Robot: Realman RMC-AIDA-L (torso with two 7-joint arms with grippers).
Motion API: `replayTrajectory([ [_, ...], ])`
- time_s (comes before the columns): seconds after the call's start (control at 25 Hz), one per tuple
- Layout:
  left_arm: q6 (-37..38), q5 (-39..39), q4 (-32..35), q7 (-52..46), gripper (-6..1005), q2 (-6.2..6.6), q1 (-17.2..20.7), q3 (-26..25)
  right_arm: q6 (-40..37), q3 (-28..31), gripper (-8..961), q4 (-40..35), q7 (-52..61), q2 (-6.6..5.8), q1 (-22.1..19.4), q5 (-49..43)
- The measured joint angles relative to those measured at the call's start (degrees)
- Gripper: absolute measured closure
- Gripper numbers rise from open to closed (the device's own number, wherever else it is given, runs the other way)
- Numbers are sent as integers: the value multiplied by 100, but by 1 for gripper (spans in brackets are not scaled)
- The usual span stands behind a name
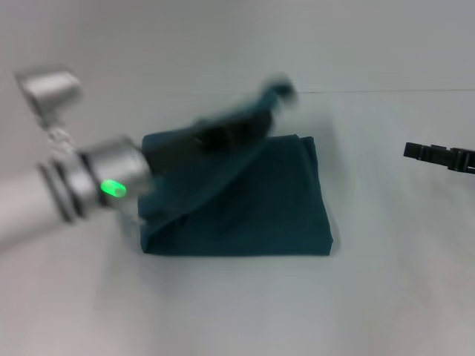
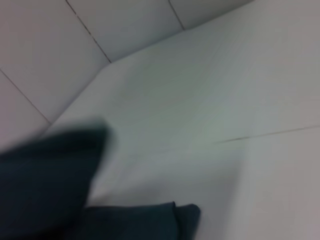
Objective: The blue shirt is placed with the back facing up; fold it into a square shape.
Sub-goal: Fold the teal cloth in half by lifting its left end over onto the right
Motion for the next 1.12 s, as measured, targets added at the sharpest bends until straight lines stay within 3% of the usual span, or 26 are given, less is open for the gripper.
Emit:
replayTrajectory([
  [0.16, -987, -882, -2250, 1906, 944, -20, -564, -248, 36, -130, 156, -3, -53, -73, -14, -11],
  [0.24, -1422, -1197, -3423, 3317, 941, -23, -809, -776, 43, -164, 156, -6, -66, -85, -4, -32],
  [0.4, -1497, -849, -4364, 5001, 902, -22, -862, -1668, 86, -169, 156, -12, -123, -94, 53, -120],
  [0.52, -1326, -524, -4453, 5198, 801, -20, -805, -1855, 132, -172, 157, -12, -126, -80, 92, -138],
  [0.6, -624, -51, -4341, 5115, 734, -22, -578, -1979, 169, -177, 157, 1, -116, -73, 109, -139],
  [0.68, -384, 55, -4258, 5089, 530, -22, -501, -1987, 199, -199, 157, 33, -62, -77, 118, -140],
  [1.12, 329, 241, -2635, 4149, 345, 20, 279, -1920, 356, -597, 157, 67, 1112, -116, 338, -356],
])
